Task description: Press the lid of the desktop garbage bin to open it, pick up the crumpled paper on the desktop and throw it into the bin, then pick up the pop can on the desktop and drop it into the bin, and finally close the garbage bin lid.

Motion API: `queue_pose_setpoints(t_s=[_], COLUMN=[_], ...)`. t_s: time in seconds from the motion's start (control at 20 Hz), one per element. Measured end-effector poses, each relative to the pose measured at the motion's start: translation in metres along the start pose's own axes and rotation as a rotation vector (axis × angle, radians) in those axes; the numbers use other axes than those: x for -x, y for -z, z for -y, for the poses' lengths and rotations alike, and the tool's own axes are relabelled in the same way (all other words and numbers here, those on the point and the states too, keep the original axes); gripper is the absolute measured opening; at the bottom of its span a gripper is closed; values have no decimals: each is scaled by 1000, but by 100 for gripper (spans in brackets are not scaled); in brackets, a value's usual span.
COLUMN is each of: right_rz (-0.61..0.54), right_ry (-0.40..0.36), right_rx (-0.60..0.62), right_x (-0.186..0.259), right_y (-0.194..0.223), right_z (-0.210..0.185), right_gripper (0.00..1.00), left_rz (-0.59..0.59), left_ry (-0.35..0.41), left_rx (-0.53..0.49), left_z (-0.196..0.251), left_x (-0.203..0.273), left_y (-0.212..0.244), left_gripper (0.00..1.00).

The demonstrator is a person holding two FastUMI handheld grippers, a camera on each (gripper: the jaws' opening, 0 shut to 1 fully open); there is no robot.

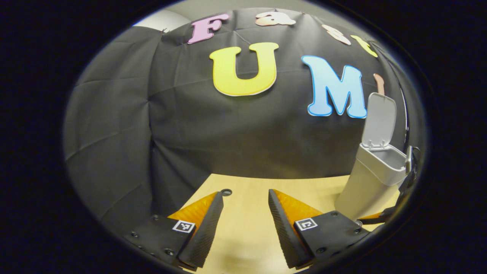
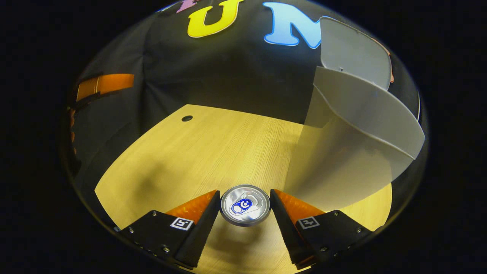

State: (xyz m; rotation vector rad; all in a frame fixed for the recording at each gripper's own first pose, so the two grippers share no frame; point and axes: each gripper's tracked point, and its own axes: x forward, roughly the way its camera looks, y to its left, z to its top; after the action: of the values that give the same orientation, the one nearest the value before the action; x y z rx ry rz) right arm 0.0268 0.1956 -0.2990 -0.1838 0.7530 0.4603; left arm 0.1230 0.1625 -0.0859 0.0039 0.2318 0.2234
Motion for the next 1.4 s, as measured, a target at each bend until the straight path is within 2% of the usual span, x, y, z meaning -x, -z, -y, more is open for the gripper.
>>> queue_pose_setpoints(t_s=[0.1,0.35,0.4,0.55,0.6,0.95,1.0,1.05,1.3,1.35,1.4], right_rz=[25,96,115,193,222,400,417,434,513,524,533], right_ry=[2,-9,-6,1,0,-5,0,5,65,82,101], right_rx=[-19,-67,-64,-47,-47,-97,-102,-107,-125,-128,-129], right_x=[9,34,40,59,67,112,118,123,144,147,148], right_y=[-9,-38,-47,-79,-92,-163,-170,-176,-204,-207,-210], right_z=[1,4,5,9,10,21,24,27,59,67,77], right_gripper=[84,84,84,84,84,84,84,84,84,84,84], left_rz=[3,12,13,16,17,22,23,25,26,25,26], left_ry=[15,49,55,75,80,98,99,100,109,112,116], left_rx=[-6,-20,-20,-19,-19,-20,-20,-20,-24,-25,-25], left_z=[8,23,27,36,38,49,50,50,56,58,60], left_x=[-1,-3,-4,-5,-5,-5,-5,-5,-6,-7,-8], left_y=[-1,-6,-7,-9,-9,-11,-11,-12,-14,-15,-15], left_gripper=[83,83,81,83,80,83,81,83,83,80,83])
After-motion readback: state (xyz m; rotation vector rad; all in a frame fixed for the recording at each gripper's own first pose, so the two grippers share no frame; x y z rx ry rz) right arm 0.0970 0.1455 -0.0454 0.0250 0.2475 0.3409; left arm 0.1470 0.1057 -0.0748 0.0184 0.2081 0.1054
